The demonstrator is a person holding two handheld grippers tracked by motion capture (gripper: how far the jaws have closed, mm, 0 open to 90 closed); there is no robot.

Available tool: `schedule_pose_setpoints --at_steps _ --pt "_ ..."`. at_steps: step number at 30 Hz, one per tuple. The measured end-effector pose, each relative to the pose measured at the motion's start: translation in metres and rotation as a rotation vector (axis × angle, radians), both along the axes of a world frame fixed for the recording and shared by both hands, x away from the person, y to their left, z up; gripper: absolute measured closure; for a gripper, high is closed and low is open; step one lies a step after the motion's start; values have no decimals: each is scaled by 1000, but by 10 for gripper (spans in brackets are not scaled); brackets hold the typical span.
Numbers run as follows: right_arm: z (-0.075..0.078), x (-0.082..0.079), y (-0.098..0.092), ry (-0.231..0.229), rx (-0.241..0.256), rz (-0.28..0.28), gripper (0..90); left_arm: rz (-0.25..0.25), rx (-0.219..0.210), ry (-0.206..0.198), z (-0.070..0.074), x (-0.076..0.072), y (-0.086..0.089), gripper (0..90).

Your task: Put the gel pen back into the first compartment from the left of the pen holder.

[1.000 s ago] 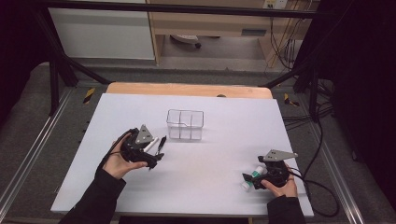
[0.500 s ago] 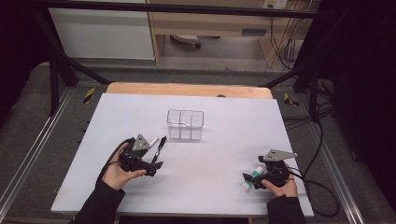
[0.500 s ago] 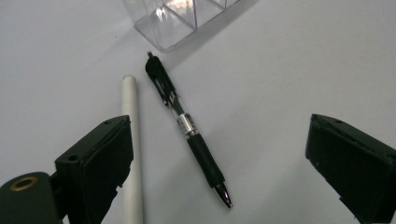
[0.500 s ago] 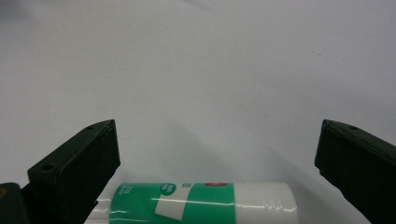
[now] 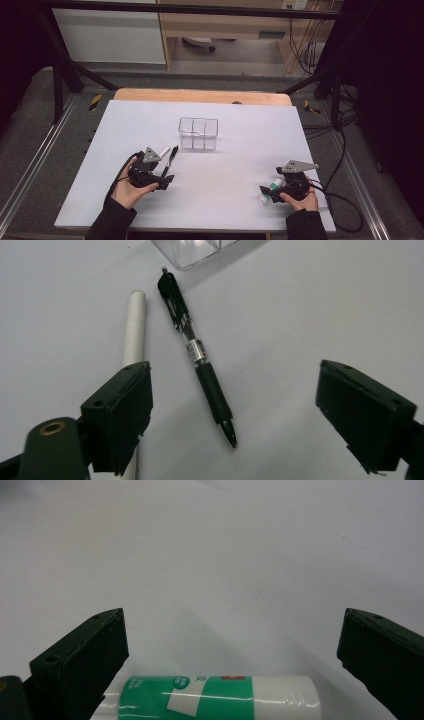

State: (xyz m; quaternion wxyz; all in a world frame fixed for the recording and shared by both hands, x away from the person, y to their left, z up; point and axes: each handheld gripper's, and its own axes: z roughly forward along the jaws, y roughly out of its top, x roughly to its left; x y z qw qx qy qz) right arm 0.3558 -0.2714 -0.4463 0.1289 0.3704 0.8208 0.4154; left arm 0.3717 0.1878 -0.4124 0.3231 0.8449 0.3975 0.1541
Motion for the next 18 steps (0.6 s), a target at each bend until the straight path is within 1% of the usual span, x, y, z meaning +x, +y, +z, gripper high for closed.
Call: schedule_pose_setpoints --at_steps 2,3,5,6,8,10,11,13,15,18 --pt "0 0 0 -2 0 3 5 6 -6 4 0 0 -1 189" --pt "0 0 0 0 -1 4 5 12 -4 0 0 0 -2 212" --pt "0 0 0 4 3 0 5 27 13 -1 -2 1 -4 239" --pt "0 -1 -1 0 5 3 5 31 19 8 -2 1 -5 249" --pt "1 -1 -1 -1 8 5 5 33 22 13 -3 1 -8 277" --pt "1 -1 -1 -1 5 3 5 36 42 0 -4 1 -10 303" --pt "1 -1 -1 0 4 4 5 41 45 -3 -6 2 -10 322" --pt "0 -1 0 2 5 4 5 50 44 4 -8 3 -10 360" --pt "0 -1 0 2 2 4 5 64 56 7 -9 4 -9 397" --pt "0 -1 0 2 3 5 5 80 55 17 -12 6 -7 467"
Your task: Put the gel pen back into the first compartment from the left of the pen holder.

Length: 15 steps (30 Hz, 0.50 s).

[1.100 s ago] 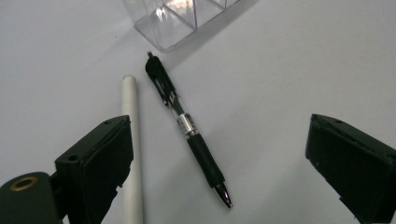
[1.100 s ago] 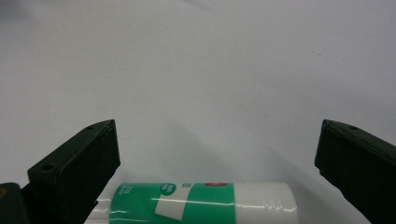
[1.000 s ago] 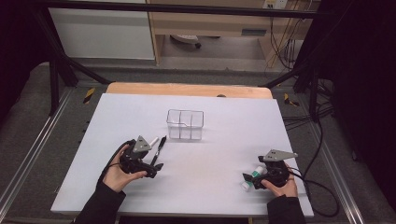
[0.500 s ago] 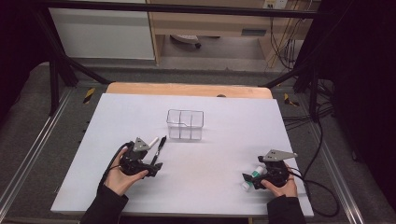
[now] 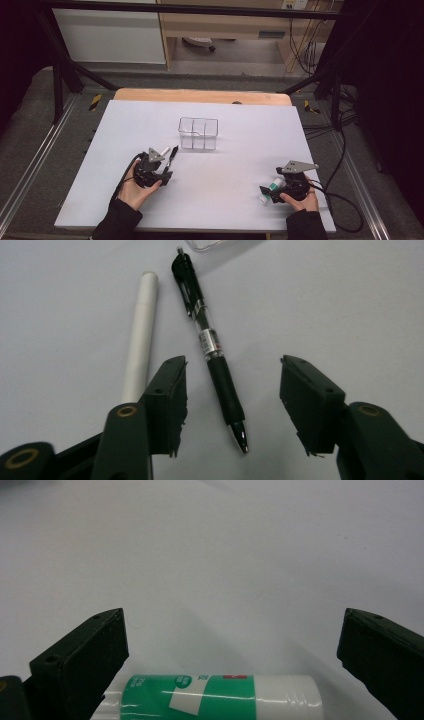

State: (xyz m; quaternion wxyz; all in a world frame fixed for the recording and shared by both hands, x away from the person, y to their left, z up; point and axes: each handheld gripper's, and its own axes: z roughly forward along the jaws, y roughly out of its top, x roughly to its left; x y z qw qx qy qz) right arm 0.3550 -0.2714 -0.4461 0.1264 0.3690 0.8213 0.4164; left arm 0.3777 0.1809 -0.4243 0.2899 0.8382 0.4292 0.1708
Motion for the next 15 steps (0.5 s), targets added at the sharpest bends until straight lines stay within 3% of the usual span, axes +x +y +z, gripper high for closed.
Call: schedule_pose_setpoints --at_steps 15 --pt "0 0 0 1 3 1 5 55 -12 32 -13 4 -5 716"
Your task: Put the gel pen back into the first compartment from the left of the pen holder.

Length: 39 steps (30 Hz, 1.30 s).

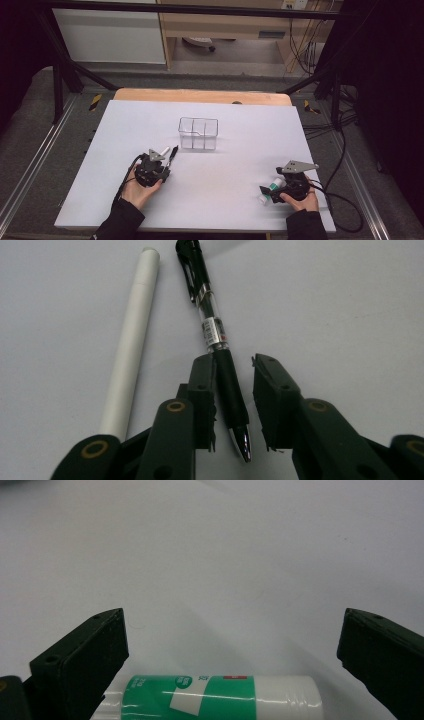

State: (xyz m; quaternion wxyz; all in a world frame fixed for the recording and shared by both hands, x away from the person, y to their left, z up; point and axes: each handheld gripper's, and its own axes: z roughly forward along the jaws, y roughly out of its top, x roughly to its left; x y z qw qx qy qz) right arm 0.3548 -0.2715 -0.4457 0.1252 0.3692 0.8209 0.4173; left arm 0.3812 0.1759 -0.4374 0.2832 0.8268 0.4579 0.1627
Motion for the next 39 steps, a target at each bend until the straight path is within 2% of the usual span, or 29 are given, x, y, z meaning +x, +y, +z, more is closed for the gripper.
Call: schedule_pose_setpoints --at_steps 4,9,17,24,32,39 --pt "0 0 0 0 0 3 5 9 16 -1 -1 0 0 724" --pt "0 0 0 -2 -2 3 5 24 11 -3 -2 1 -1 742" --pt "0 0 0 -3 -2 3 5 89 -7 -1 -2 -1 -3 774" --pt "0 0 0 -5 -4 6 5 119 -8 -6 -3 -2 -5 785" --pt "-1 0 1 -3 -4 7 5 133 -21 0 -3 -2 -4 791" --pt "0 0 1 -5 -4 5 5 116 -27 -6 -2 -2 -1 793"
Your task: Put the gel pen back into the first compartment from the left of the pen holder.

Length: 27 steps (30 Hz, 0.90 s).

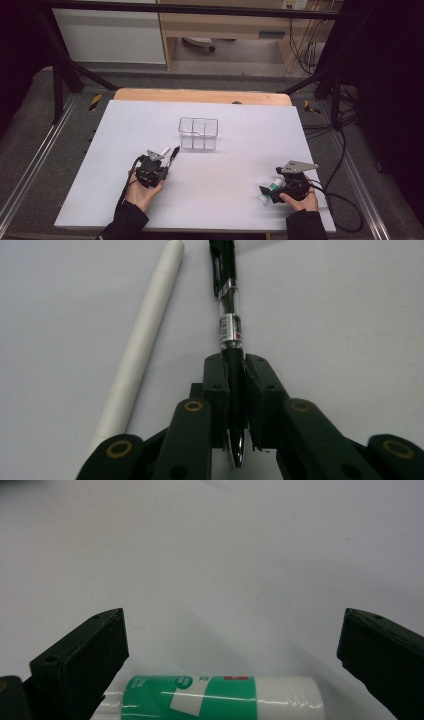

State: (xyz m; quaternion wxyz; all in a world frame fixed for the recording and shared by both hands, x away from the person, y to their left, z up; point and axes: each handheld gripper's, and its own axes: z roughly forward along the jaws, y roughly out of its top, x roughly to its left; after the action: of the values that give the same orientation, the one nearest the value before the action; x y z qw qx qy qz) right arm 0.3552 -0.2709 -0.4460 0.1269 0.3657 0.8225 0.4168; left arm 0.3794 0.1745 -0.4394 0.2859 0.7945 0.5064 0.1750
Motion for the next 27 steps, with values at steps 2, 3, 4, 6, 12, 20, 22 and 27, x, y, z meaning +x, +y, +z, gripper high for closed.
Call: schedule_pose_setpoints --at_steps 2,3,4,6,12,20,22,27 --pt "0 0 0 0 -1 1 5 -9 -7 -6 3 0 2 793" --pt "0 0 0 -1 -1 1 5 -12 -7 -13 4 -1 3 794" --pt "0 0 0 -1 -1 2 5 -16 -12 -21 6 -2 5 794" --pt "0 0 0 0 1 1 5 -24 -18 -31 8 -2 7 795" --pt "0 0 0 -4 -1 2 5 -51 -28 -33 13 -7 14 795" --pt "1 0 2 -5 -7 6 5 -87 -40 -29 18 -13 25 795" --pt "1 0 3 -5 -9 7 5 -99 -48 -24 19 -14 26 795" --pt "3 -1 7 -9 -14 15 5 -144 -64 -38 20 -17 27 795"
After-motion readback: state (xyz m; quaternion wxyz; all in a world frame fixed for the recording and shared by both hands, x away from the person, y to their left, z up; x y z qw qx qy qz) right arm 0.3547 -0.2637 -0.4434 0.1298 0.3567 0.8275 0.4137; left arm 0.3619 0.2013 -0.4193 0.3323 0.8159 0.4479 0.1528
